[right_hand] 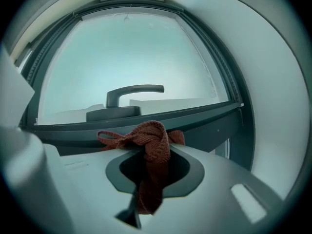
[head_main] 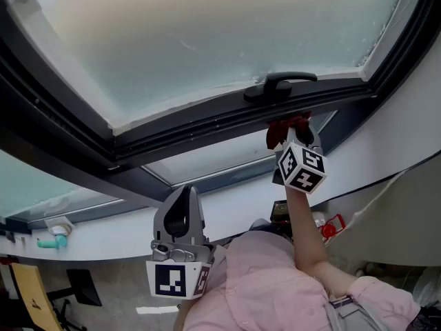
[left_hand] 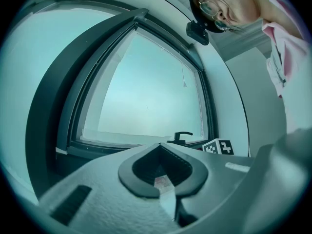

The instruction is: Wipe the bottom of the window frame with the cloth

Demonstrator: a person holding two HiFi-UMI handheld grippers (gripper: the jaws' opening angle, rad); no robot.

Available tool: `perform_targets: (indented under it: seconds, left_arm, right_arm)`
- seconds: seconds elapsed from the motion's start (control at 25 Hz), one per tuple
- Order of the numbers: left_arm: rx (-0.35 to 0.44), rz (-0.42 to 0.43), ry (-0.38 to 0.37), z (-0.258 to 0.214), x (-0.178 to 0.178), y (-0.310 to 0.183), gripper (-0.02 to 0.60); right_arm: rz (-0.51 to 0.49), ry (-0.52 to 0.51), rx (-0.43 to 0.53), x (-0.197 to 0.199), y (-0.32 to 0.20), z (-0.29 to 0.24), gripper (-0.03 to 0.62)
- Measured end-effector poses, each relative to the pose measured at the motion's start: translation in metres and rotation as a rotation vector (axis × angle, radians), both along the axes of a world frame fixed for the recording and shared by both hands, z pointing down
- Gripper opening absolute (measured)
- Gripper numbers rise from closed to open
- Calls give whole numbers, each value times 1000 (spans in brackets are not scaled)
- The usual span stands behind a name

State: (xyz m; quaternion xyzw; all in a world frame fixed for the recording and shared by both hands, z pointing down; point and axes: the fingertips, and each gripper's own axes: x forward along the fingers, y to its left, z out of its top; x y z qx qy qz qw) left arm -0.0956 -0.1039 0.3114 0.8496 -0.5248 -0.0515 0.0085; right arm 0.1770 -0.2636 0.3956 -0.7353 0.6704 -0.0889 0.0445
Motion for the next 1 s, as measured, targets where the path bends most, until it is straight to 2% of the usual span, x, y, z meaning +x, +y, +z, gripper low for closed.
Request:
perform_targets:
  seconds: [0.24, 0.44, 0.76, 0.88, 1.0]
  left_arm:
    - [4, 23, -2, -1, 9, -3, -5]
    - [3, 31, -4, -1, 16, -7, -5]
    - [-3, 44, -4, 1, 31, -14, -4]
    - [-3, 41, -4, 1, 35, -16, -5]
    - [-5, 39, -4, 1, 39, -18, -5]
  right_arm:
    - [1, 13, -8, 12, -3, 0, 51]
    - [-2, 64, -28, 19, -4, -1, 51]
    - [-25, 209, -43, 22, -5, -4, 51]
    - [-23, 219, -38, 23, -5, -4, 51]
    - [32, 194, -34, 37, -6, -4, 49]
